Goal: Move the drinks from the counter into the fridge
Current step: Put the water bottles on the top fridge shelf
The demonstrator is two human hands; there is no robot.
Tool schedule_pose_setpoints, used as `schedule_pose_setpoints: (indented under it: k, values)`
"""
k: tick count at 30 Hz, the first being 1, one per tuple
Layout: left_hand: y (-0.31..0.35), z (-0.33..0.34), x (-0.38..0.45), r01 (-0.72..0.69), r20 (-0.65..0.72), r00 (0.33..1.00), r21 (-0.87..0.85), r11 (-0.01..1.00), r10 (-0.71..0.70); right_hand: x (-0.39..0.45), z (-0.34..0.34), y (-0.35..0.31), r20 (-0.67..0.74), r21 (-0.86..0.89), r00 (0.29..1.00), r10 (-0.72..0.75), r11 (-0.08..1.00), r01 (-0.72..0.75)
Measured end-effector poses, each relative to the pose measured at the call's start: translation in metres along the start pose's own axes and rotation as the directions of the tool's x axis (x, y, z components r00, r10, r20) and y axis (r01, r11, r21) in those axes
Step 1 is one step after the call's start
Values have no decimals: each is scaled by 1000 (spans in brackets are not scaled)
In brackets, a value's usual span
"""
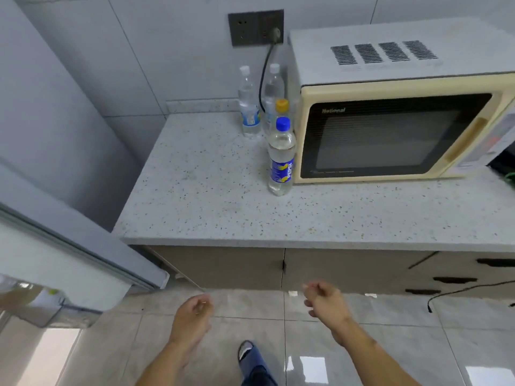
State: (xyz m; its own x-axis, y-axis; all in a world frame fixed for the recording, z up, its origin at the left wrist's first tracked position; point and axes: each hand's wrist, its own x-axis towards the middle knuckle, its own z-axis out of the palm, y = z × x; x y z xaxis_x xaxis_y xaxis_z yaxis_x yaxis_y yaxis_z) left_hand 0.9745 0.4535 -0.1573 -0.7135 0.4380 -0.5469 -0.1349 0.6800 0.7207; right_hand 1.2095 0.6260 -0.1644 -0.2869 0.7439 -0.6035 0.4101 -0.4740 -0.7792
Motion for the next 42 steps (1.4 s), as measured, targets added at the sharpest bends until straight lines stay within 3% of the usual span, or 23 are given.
schedule_pose_setpoints:
  k: [8, 15, 21, 23, 27, 31, 37, 42]
  values:
    - [129, 15, 54, -275, 42, 957, -182, 944, 287, 27, 31, -134, 11, -88, 945, -326, 941, 326]
    - [255, 15, 98, -402, -93, 914, -360, 842, 396, 30, 56, -291, 18, -187, 722, -692, 707, 682]
    - [367, 24, 130, -503, -162, 862, -386, 773, 480, 85, 58, -427, -51, -310, 578, -814, 563, 766]
    - [399, 27, 142, -551, -183, 834, -323, 770, 520, 115, 56, -463, -44, -367, 592, -805, 564, 740]
    - [448, 26, 178, -597, -183, 798, -111, 795, 574, 172, 55, -517, 52, -607, 701, -712, 535, 588]
    - [482, 33, 221, -616, -95, 773, 122, 778, 627, 219, 52, -549, 125, -867, 766, -630, 305, 393]
    - [510, 51, 262, -653, 47, 715, 402, 642, 697, 256, 59, -567, 294, -952, 810, -508, -80, 295]
    - [521, 59, 270, -694, 197, 652, 543, 473, 732, 274, 59, -561, 329, -943, 846, -420, -191, 272]
